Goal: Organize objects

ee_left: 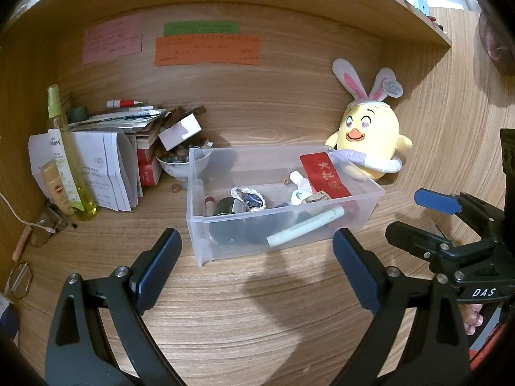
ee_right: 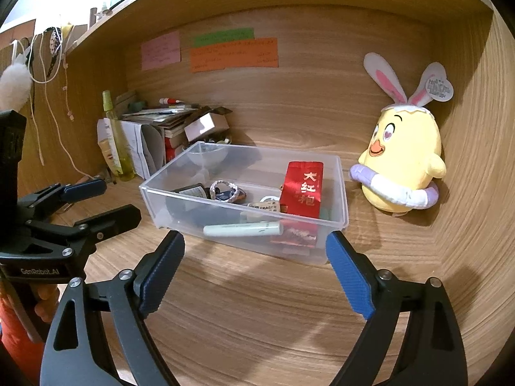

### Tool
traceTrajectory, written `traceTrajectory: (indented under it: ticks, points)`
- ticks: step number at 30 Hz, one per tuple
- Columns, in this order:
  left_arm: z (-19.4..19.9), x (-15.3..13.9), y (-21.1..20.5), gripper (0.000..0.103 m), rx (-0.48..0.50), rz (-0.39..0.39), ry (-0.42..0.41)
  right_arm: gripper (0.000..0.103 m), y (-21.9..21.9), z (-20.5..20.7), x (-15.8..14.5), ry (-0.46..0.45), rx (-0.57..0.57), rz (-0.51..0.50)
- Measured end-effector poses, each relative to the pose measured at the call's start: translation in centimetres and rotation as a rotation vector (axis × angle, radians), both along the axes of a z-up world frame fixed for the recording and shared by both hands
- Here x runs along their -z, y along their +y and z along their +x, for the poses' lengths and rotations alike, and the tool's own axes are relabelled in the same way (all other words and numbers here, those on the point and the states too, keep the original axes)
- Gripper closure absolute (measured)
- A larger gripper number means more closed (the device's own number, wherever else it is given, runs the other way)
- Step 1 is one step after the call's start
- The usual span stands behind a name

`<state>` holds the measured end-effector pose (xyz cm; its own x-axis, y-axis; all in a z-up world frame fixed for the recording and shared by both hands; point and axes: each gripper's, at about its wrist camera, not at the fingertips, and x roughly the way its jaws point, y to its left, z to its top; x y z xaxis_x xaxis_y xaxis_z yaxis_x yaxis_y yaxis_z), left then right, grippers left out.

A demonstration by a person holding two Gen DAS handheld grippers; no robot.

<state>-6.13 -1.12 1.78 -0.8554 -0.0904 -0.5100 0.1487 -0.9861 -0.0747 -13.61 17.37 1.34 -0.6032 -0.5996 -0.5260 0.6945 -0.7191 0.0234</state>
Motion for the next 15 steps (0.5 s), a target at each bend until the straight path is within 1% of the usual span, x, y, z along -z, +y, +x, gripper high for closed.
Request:
traceTrajectory:
  ticks: [9, 15]
  points:
    - [0.08, -0.03, 0.19, 0.007, 0.001, -0.002, -0.001, 0.014, -0.1, 0.02, 0.11, -0.005, -0.007, -0.005]
    - [0.14, -0.29, 0.58, 0.007, 0.01, -0.021, 0.005, 0.014, -0.24, 0.16, 0.1, -0.002, -0.013, -0.003]
